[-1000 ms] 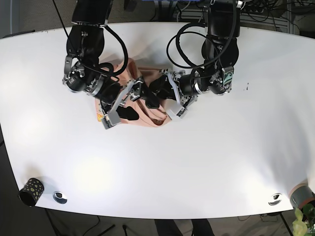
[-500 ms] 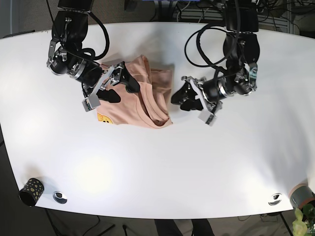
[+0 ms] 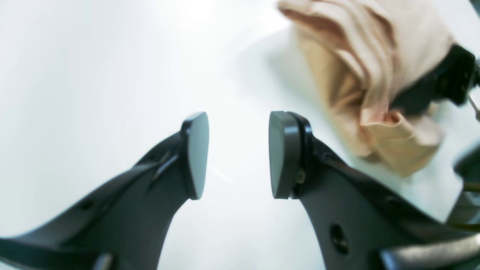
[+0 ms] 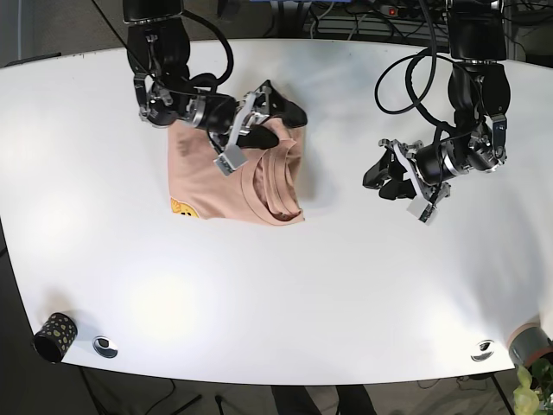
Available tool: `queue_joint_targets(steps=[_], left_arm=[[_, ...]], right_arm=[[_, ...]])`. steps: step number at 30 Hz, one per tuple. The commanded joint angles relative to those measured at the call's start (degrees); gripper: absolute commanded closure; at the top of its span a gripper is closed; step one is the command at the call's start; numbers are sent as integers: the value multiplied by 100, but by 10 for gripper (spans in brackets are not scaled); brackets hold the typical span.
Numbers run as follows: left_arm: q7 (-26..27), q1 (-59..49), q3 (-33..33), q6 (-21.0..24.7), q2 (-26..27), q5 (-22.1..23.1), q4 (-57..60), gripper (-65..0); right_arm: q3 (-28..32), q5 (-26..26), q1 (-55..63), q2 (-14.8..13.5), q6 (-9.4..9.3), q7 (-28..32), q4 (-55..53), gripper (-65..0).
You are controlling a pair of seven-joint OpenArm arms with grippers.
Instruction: Fold the T-shirt properly
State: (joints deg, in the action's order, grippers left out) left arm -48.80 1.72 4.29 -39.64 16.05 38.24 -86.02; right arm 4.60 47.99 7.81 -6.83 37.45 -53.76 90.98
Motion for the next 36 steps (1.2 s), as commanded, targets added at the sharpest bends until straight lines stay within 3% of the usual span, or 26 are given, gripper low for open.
queue_joint_targets(steps=[1, 7, 16, 21, 24, 26, 30, 32, 36], left_arm=[[102, 97, -109, -36, 122, -48, -238, -237], [128, 123, -583, -36, 78, -699, -660, -237], [128, 316, -1427, -36, -608, -1560, -888, -237], [137, 316, -1867, -36, -1030, -1982, -880, -237], [137, 308, -2095, -36, -1293, -2219, -880, -237], [137, 281, -2227, -36, -1504, -2378, -880, -237], [137, 255, -2438, -36, -1733, -2580, -880, -237], [137, 193, -2544, -36, -1777, -2624, -862, -237], [137, 167, -2746, -36, -1794, -2668, -572, -237]], right_arm=[[239, 129, -179, 2, 31, 202, -39, -509], [221, 146, -241, -77, 31, 202, 331, -509], [-1370, 146, -469, -543, 48, 202, 621, -509], [-1713, 138, -1006, -807, 39, 202, -65, -503], [-1757, 138, -1366, -921, 31, 202, -663, -422], [-1792, 120, -1656, -983, 31, 211, -1138, -309], [-1774, -188, -2113, -1071, 75, 228, -1894, -163], [-1774, -566, -2254, -1062, 75, 246, -2078, -143], [-1774, -1392, -2307, -1036, 83, 536, -2131, -163]])
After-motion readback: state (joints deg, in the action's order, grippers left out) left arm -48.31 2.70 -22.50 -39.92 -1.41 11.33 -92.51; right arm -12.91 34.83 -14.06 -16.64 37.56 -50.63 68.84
